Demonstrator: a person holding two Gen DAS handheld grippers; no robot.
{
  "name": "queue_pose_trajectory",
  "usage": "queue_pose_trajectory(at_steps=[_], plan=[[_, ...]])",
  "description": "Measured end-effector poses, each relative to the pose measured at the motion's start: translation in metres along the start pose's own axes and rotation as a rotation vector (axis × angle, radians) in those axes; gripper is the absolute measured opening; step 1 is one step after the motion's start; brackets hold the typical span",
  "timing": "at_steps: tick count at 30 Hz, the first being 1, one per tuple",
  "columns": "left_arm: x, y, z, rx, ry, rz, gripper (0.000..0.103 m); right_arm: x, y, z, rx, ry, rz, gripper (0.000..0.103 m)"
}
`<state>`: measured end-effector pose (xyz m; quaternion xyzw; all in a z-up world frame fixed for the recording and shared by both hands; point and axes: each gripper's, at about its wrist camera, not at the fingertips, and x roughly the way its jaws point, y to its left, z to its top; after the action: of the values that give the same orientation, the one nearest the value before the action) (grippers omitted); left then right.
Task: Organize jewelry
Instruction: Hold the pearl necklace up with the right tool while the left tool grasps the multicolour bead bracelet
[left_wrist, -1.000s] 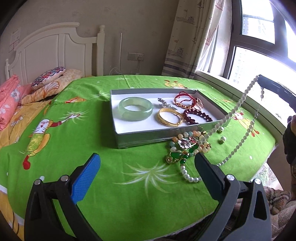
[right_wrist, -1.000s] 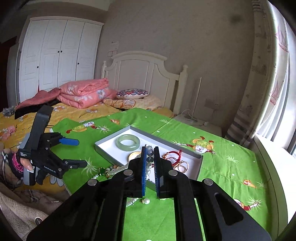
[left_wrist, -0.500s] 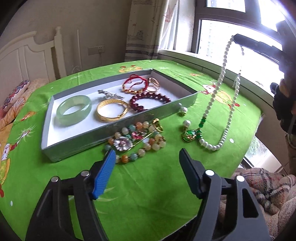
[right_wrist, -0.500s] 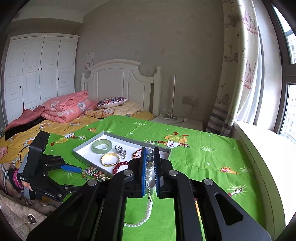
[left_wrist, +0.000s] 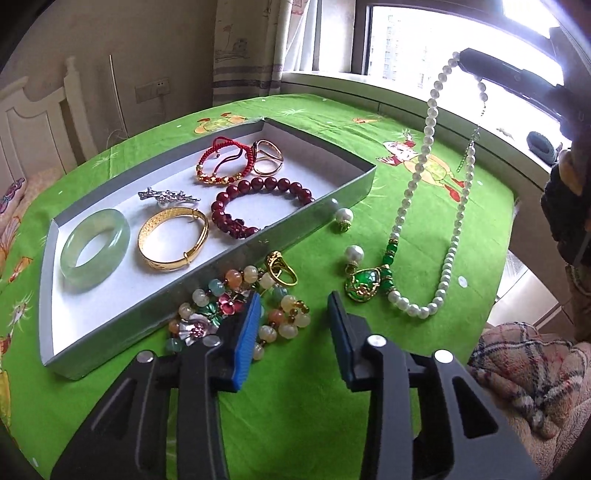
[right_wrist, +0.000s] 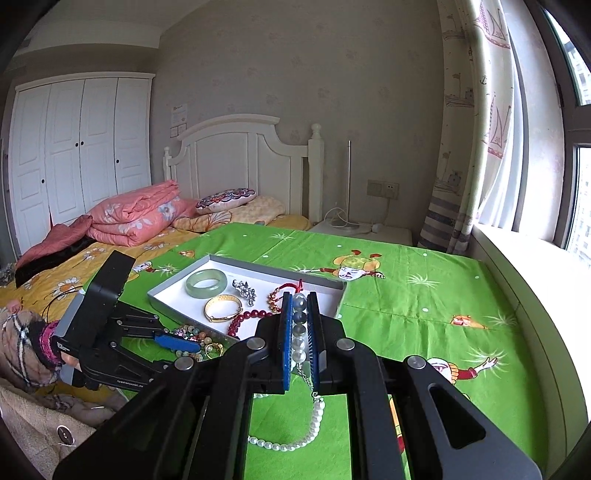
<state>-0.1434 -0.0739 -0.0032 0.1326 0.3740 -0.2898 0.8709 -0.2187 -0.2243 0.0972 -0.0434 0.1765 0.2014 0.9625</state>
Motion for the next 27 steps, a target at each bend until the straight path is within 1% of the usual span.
queue_pose_trajectory(at_steps=[1,2,3,5,7,9,13,15,17,18,19,20,21,22,24,25,26,27], plan=[[-0.002,0.001,0.000,0.000,0.007,-0.006,0.019,-0.002,0.000,0.000,-0.002,-0.003,-0.001,0.010],[-0.003,0.002,0.000,-0.003,0.009,-0.018,0.019,-0.003,0.000,0.001,-0.003,-0.006,-0.002,0.010],[-0.004,0.002,-0.002,0.003,0.006,-0.011,0.019,-0.004,0.000,0.002,-0.003,-0.010,-0.004,0.010],[-0.008,0.004,-0.005,0.014,-0.005,0.025,0.019,-0.008,-0.001,0.005,-0.002,-0.021,-0.008,0.010],[-0.019,0.011,-0.004,-0.014,-0.039,0.021,0.019,-0.010,0.000,0.008,-0.006,-0.032,-0.013,0.010],[-0.035,0.020,0.000,-0.043,-0.082,0.017,0.000,-0.012,0.003,0.012,-0.011,-0.046,-0.012,0.010],[-0.067,0.041,0.014,-0.087,-0.153,0.014,0.000,-0.013,0.012,0.024,-0.033,-0.081,-0.005,0.010],[-0.077,0.048,0.016,-0.103,-0.166,0.010,0.000,-0.013,0.016,0.028,-0.040,-0.091,0.002,0.010],[-0.080,0.051,0.014,-0.123,-0.148,-0.068,0.000,-0.012,0.018,0.029,-0.042,-0.087,0.007,0.010],[-0.081,0.050,0.011,-0.128,-0.147,-0.088,0.001,-0.010,0.018,0.028,-0.045,-0.081,0.006,0.010],[-0.078,0.045,0.008,-0.130,-0.133,-0.104,0.016,-0.009,0.018,0.027,-0.047,-0.074,0.003,0.010],[-0.073,0.041,0.005,-0.128,-0.114,-0.113,0.043,-0.007,0.018,0.026,-0.046,-0.067,0.004,0.010],[-0.068,0.036,0.001,-0.118,-0.104,-0.106,0.053,-0.005,0.017,0.025,-0.041,-0.060,0.006,0.010],[-0.061,0.030,-0.002,-0.102,-0.088,-0.104,0.055,-0.004,0.016,0.023,-0.039,-0.054,0.006,0.010],[-0.045,0.017,-0.007,-0.067,-0.034,-0.104,0.054,-0.002,0.016,0.022,-0.037,-0.046,0.006,0.010],[-0.038,0.010,-0.010,-0.042,-0.017,-0.096,0.049,-0.002,0.016,0.021,-0.036,-0.044,0.006,0.010],[-0.032,0.004,-0.011,-0.018,0.003,-0.087,0.042,-0.001,0.016,0.021,-0.035,-0.043,0.005,0.010],[-0.025,0.000,-0.012,0.002,0.020,-0.069,0.039,-0.001,0.015,0.020,-0.033,-0.042,0.005,0.010]])
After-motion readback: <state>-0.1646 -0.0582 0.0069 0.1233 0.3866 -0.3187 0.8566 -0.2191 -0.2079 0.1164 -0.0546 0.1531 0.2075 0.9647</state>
